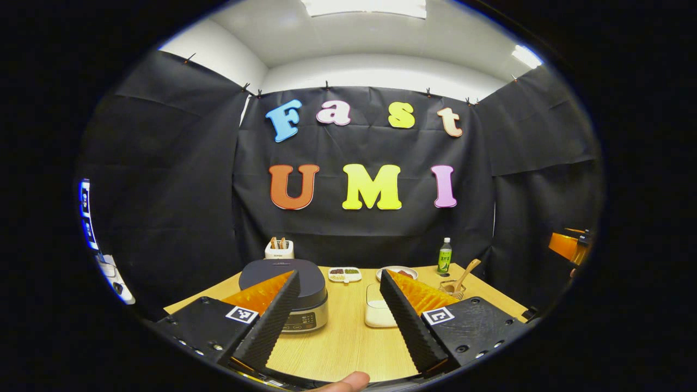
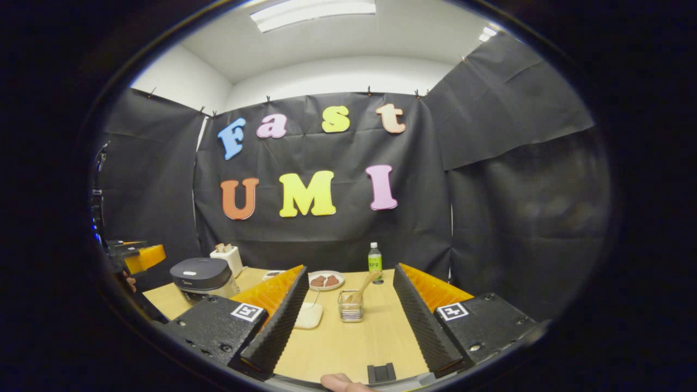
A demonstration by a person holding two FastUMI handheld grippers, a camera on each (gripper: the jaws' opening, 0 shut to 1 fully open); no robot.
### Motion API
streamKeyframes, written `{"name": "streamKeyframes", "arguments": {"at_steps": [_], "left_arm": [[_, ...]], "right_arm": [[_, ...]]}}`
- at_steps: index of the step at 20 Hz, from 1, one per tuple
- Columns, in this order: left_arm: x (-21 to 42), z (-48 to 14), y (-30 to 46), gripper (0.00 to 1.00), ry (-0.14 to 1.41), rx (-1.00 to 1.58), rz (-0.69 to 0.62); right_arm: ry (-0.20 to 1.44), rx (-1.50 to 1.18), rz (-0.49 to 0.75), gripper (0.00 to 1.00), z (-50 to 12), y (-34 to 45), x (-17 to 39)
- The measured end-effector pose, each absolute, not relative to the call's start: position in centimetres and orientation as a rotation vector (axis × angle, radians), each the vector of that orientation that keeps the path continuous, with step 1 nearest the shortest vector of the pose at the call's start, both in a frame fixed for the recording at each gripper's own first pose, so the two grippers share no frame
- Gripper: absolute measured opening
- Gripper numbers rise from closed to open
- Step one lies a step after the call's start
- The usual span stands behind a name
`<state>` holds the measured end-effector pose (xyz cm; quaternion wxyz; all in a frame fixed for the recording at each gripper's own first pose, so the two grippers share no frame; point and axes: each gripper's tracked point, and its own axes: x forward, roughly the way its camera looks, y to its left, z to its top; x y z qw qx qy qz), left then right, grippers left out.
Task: Close the left gripper, press the button to open the rice cooker; take a wooden spoon from the chopstick holder with the right hand, scoop a spoonful of rice and pour it into the rice cooker, then put the wooden spoon back into the chopstick holder.
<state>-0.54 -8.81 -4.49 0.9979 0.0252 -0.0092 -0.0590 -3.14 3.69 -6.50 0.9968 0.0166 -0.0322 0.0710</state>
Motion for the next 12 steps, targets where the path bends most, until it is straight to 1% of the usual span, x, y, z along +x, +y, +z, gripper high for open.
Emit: {"name": "streamKeyframes", "arguments": {"at_steps": [3,11,12], "left_arm": [[-0.9,-4.8,-10.2,0.94,-0.035,0.083,-0.135],[-2.5,-4.0,-10.5,0.95,-0.069,0.069,-0.139],[-2.6,-3.8,-10.3,0.94,-0.071,0.073,-0.136]], "right_arm": [[-0.074,0.027,0.153,1.00,-6.6,4.0,-3.6],[-0.077,0.028,0.157,1.00,-6.7,4.2,-3.7],[-0.078,0.028,0.156,0.99,-6.8,4.3,-3.9]]}}
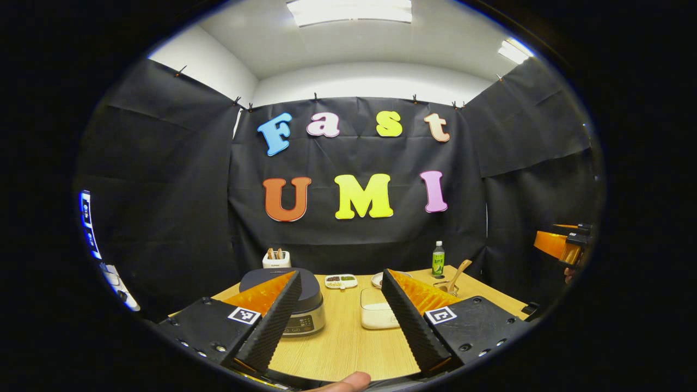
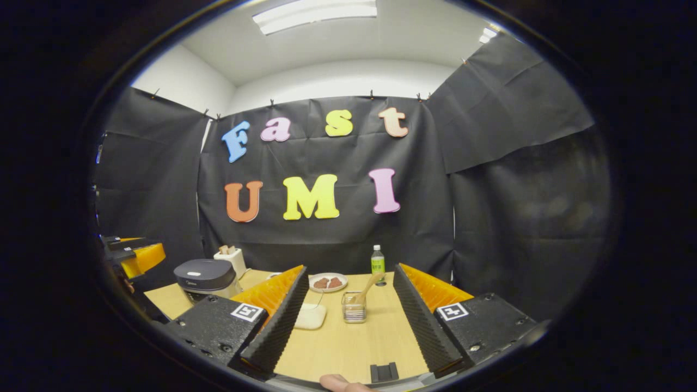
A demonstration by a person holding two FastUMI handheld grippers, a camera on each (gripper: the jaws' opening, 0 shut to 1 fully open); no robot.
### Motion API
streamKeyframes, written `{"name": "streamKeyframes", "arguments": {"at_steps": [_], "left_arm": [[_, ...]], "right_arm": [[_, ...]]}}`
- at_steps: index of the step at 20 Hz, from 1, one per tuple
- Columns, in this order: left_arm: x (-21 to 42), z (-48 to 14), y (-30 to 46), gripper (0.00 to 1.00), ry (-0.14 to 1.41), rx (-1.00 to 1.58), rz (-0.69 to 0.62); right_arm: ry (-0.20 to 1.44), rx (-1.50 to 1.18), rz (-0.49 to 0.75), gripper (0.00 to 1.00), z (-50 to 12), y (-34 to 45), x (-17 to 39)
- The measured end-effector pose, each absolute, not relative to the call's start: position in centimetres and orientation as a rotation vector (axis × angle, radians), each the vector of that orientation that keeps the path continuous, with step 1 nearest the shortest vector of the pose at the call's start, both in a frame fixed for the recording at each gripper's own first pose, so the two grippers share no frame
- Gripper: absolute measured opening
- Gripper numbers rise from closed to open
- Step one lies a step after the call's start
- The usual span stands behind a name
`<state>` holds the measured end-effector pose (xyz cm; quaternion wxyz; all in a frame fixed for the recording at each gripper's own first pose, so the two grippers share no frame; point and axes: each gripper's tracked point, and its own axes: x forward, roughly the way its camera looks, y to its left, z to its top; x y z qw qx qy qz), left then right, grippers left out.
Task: Close the left gripper, press the button to open the rice cooker; take a wooden spoon from the chopstick holder with the right hand, scoop a spoonful of rice and pour it into the rice cooker, then put the wooden spoon back into the chopstick holder.
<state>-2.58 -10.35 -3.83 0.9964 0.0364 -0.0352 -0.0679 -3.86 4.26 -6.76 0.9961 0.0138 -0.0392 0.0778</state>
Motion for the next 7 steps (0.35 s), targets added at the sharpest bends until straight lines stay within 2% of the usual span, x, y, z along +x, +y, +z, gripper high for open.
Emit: {"name": "streamKeyframes", "arguments": {"at_steps": [7], "left_arm": [[-3.31,-3.40,-10.57,0.94,-0.085,0.073,-0.153]], "right_arm": [[-0.086,0.033,0.151,1.00,-6.68,3.95,-3.95]]}}
